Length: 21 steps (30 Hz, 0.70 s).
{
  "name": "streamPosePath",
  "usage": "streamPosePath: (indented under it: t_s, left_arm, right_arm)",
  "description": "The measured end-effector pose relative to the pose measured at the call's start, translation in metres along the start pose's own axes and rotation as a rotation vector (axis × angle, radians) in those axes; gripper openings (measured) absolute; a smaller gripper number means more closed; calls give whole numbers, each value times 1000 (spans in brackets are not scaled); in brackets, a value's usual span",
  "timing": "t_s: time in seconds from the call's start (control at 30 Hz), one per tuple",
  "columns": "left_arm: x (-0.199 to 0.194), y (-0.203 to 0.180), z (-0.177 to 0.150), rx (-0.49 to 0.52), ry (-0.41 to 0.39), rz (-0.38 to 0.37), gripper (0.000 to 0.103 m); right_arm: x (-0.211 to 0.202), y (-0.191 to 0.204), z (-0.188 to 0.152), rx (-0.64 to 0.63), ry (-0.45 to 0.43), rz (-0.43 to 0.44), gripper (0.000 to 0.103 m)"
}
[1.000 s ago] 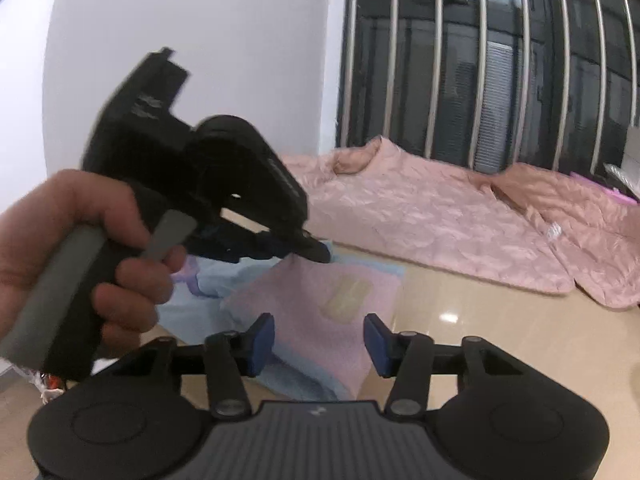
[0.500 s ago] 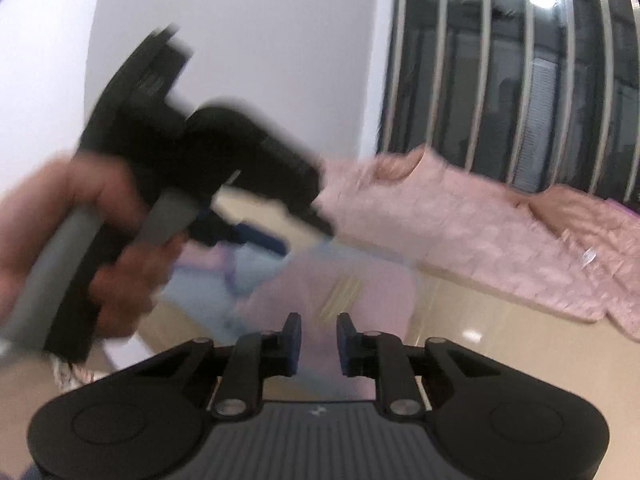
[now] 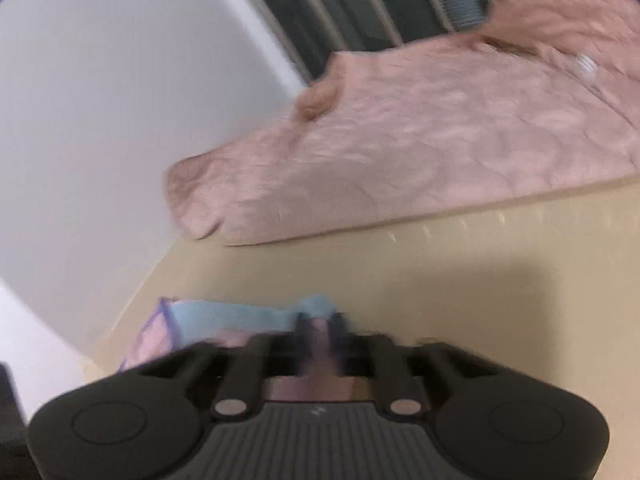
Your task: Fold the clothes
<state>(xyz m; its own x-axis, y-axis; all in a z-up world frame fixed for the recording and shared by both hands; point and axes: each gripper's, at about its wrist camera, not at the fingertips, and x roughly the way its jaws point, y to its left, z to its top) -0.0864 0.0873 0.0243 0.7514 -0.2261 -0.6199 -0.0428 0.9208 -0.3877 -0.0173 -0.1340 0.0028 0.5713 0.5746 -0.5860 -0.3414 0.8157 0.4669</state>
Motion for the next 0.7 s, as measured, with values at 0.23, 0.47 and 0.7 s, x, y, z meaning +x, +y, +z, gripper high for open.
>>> streamPosePath:
  t_s: [0.23,0.47,0.7]
  left_arm:
    - [-34,-1,-18,-81,-40,125,52]
    - [-40,21,-25,-287,-48,120,55]
    - [-24,15,-26,-318,-43,84,9]
  right_arm:
    - [-24,0,-1,-23,-54,-17,40]
    - [-4,1,0,-7,59,88,48]
    - [-4,5,-6,-41,71,90,44]
